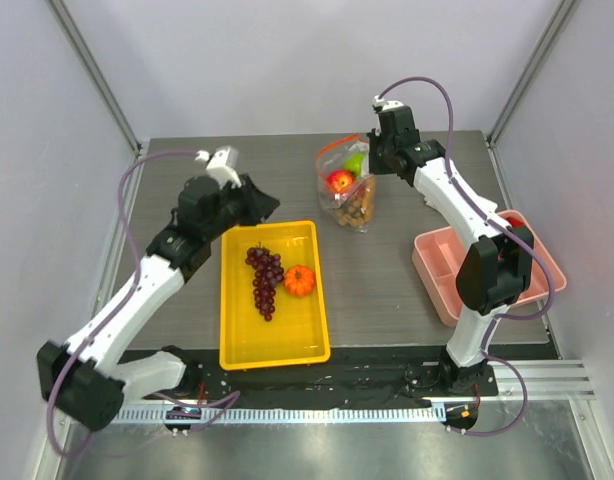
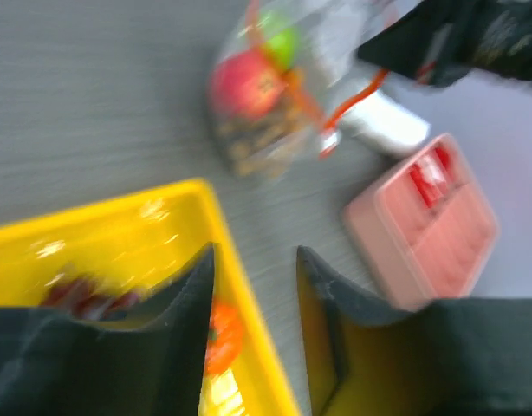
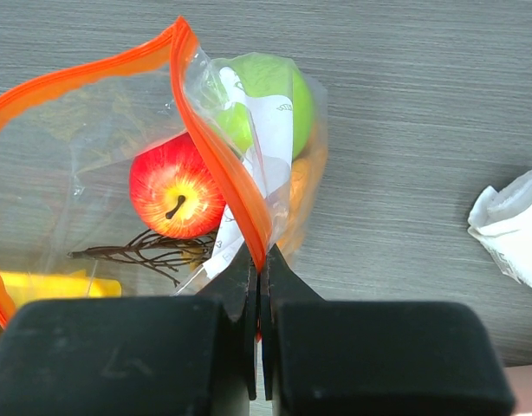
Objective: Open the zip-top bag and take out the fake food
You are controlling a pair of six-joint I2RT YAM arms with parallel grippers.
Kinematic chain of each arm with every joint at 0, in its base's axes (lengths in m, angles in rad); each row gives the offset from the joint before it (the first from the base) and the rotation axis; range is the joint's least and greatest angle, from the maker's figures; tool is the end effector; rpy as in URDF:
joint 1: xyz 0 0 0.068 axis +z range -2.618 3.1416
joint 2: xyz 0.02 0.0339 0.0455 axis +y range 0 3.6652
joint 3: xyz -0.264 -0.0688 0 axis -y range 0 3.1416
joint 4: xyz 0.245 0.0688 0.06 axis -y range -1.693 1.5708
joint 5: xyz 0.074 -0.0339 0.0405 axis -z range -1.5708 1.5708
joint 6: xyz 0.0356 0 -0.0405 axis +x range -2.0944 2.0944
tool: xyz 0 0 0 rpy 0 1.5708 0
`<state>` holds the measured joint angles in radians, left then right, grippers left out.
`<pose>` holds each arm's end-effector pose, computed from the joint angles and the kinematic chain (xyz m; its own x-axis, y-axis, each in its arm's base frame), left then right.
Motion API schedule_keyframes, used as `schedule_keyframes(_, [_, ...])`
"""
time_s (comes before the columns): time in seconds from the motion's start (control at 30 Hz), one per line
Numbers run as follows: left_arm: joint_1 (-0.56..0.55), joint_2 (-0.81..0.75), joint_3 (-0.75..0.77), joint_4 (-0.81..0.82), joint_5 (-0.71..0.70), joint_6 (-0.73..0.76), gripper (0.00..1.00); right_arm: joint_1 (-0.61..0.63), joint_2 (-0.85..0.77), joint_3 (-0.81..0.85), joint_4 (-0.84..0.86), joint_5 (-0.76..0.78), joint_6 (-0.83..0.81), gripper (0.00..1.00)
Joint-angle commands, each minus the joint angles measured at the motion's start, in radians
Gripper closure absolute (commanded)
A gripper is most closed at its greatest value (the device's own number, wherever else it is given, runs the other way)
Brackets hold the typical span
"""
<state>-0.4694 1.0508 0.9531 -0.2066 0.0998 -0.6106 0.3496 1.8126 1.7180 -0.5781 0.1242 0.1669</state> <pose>0.2150 -0.1130 0.3456 -0.5256 -0.3731 -0.7645 0.2850 0.7695 -0.5715 0.3945 0.1391 0.3383 -0.6186 -0.0501 -0.7841 -0.1481 0.9875 0.0538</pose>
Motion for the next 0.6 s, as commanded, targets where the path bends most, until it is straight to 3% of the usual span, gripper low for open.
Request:
schedule_keyframes(0.0, [0.002, 0.243, 0.145, 0.266, 0.265, -0.090, 0.93, 0.002, -0.052, 0.031, 0.037, -0.015, -0.020, 0.99])
schedule_keyframes(0.23, [-0.009, 0.685, 0.598, 0.308, 0.420, -0.147, 0.83, 0.014, -0.041, 0.057, 0.029, -0.018, -0.001, 0.98])
schedule_keyframes(0.43, [-0.061, 0.951, 0.903, 0.124, 0.379, -0.074, 0.82, 0.022, -0.018, 0.106, 0.001, -0.003, 0.005, 0.99])
schedule_keyframes(0.47, [-0.067, 0.977, 0.980, 0.016, 0.350, -0.010, 0.82, 0.023, -0.016, 0.110, 0.000, 0.000, 0.005, 0.99])
schedule_keyframes(0.57, [-0.083, 1.055, 1.065, -0.112, 0.278, 0.102, 0.77, 0.025, -0.016, 0.123, -0.005, -0.005, -0.004, 0.98])
